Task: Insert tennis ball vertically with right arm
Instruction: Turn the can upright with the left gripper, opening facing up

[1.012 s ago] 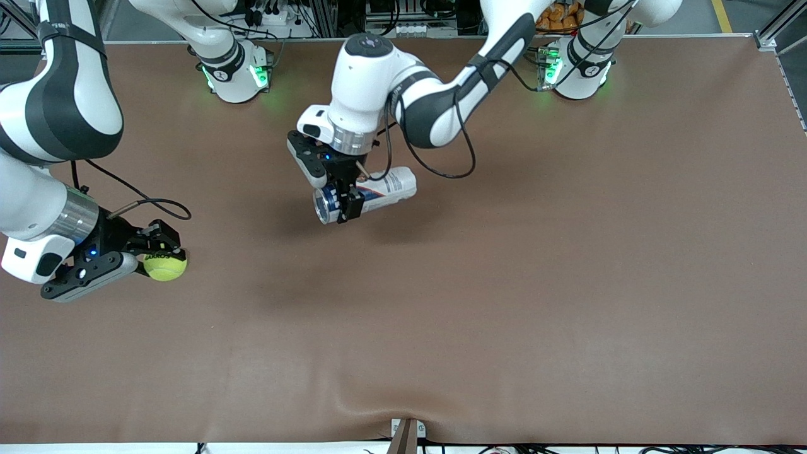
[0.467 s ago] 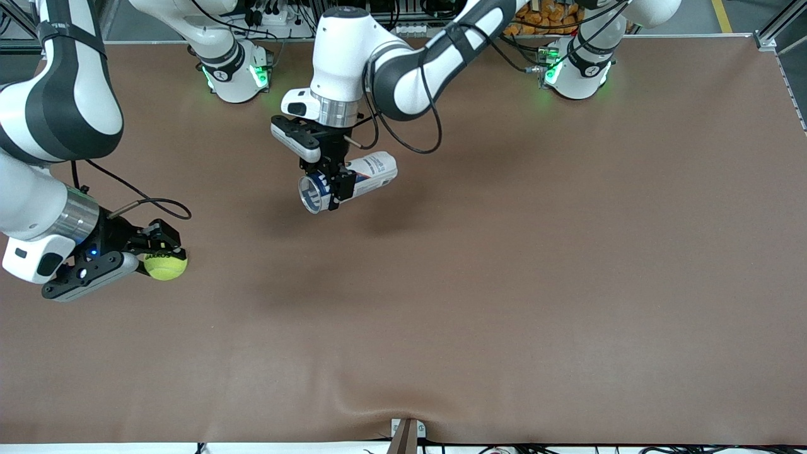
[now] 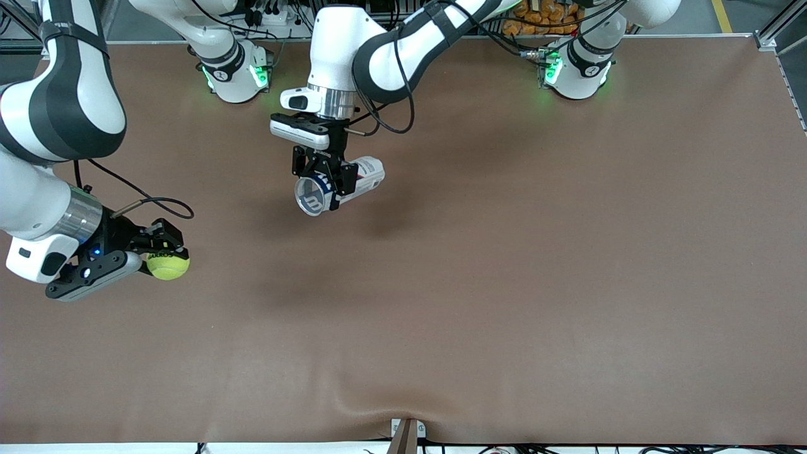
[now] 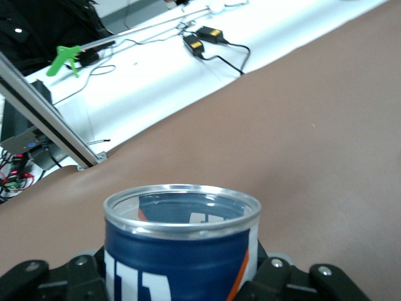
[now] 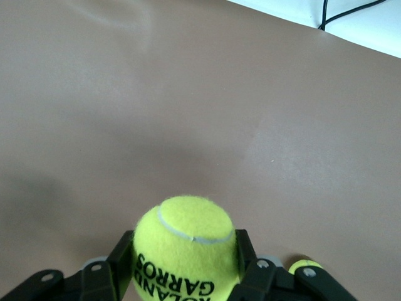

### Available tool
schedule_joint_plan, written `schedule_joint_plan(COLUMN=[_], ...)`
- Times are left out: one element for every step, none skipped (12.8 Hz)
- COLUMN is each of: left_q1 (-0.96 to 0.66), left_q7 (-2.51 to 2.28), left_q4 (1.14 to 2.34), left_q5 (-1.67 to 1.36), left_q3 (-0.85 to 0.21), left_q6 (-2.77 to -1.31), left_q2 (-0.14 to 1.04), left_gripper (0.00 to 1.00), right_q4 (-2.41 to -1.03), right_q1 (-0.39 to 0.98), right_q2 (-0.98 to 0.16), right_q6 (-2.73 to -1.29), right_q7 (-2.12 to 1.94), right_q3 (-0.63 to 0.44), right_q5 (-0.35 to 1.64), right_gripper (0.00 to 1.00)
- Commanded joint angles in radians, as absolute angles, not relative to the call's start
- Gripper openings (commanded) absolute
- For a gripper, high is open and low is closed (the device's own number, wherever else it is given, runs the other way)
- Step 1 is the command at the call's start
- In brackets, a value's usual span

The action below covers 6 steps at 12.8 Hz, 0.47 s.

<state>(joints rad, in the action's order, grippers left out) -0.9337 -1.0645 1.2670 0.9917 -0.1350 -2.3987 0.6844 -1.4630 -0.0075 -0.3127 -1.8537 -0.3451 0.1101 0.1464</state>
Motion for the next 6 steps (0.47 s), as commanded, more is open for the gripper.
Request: schedule_joint_plan(left_q1=[-0.942,-0.942,-0.942,-0.945,-0.948,-0.95], left_q7=[-1.222,-1.28,-1.333,-1.383,-1.422,-1.458], left_q4=[1.275,1.275,1.278,1.278,1.278,1.278], left_q5=[1.107,1.15,1.19,1.221,1.265,1.299], left_q3=[-0.114,-0.114,-0.114,-0.11,-0.107,-0.107], left_q6=[-2.398,-2.396,-2.396,-2.385,-2.366,-2.358], left_q2=[0.69,0.693,0.702,0.715,0.722,0.73], left_gripper=[0.74,0.74,0.74,0.74,0.74,0.74], right_q4=[-1.486,-1.486,-1.486,-1.486,-1.486,-1.486], right_q1=[-0.009,-0.009,-0.009,-0.011,-0.011,-0.011], right_q2=[-0.282,-0.282,-0.282,-0.281,-0.282,-0.282], right_q6=[-1.847,-1.847,-1.847,-1.847,-1.847,-1.847], right_q7=[-0.35,-0.35,-0.35,-0.35,-0.35,-0.35], right_q3=[0.109,0.109,0.109,0.109,0.109,0.109], right_q5=[0.166,0.166,0.166,0.166,0.166,0.166], right_gripper=[0.03,0.03,0.03,0.03,0.03,0.03])
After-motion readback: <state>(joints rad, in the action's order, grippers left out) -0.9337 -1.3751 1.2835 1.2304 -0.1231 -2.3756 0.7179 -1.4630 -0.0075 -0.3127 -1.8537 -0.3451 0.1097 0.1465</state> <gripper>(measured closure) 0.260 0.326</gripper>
